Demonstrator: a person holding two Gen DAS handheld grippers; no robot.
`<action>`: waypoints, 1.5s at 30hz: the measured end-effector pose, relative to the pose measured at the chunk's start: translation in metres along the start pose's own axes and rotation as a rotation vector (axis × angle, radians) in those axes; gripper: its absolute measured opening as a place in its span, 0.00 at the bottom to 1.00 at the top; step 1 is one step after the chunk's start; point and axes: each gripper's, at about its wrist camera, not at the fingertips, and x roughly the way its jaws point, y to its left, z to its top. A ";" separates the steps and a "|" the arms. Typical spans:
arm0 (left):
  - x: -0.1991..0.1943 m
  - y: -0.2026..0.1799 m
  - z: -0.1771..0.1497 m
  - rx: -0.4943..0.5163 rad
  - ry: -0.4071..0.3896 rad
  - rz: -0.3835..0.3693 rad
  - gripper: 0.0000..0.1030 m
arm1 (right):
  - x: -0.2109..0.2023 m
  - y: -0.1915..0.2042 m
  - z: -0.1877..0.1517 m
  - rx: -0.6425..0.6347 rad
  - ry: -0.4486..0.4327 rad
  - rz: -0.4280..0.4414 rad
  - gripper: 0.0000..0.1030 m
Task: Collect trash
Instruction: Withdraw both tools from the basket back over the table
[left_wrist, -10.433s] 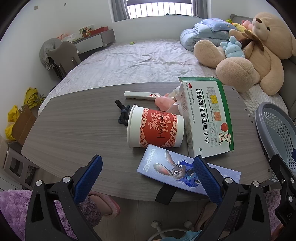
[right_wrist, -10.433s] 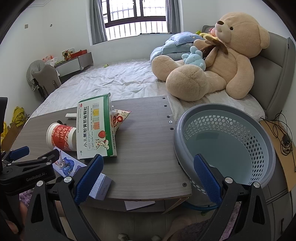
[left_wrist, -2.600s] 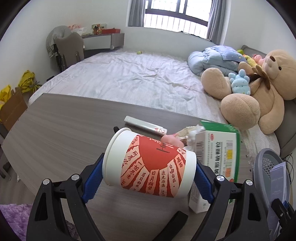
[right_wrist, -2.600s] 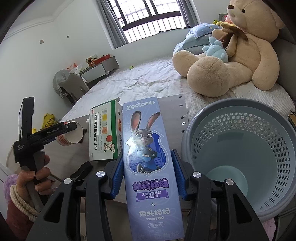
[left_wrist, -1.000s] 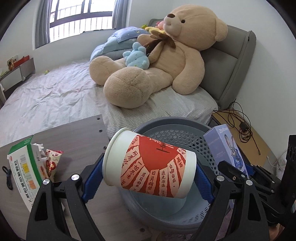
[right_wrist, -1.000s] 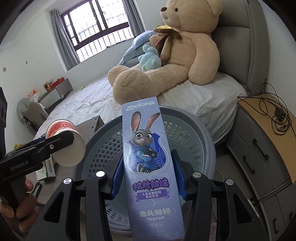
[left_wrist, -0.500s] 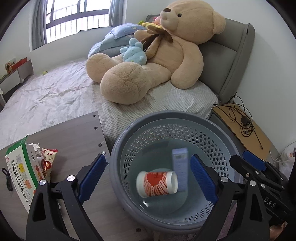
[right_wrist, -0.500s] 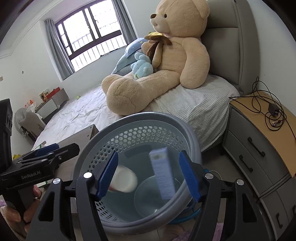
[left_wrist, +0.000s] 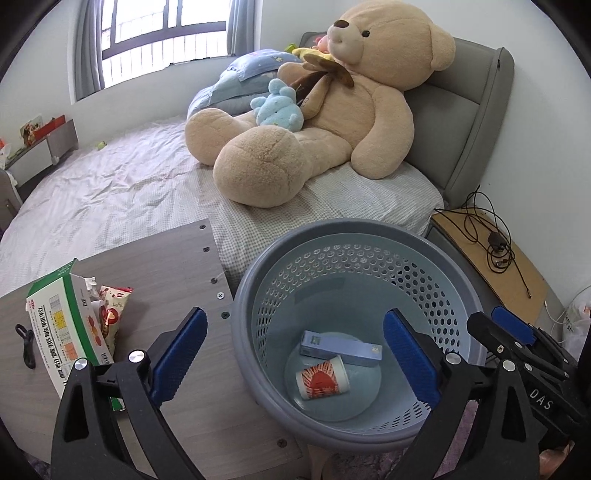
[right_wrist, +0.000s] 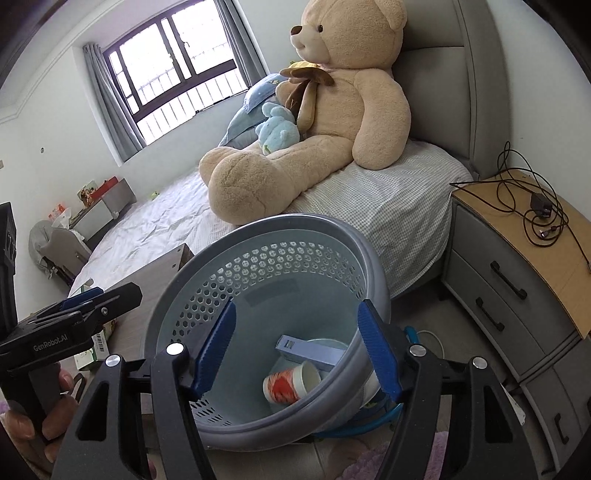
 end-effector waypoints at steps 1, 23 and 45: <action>-0.001 0.001 0.000 0.000 -0.003 0.005 0.92 | 0.000 0.001 0.000 -0.002 0.001 0.001 0.64; -0.047 0.055 -0.019 -0.103 -0.037 0.115 0.94 | -0.011 0.052 -0.008 -0.081 0.017 0.088 0.66; -0.120 0.123 -0.082 -0.189 -0.026 0.292 0.94 | -0.045 0.117 -0.016 -0.157 -0.035 0.215 0.69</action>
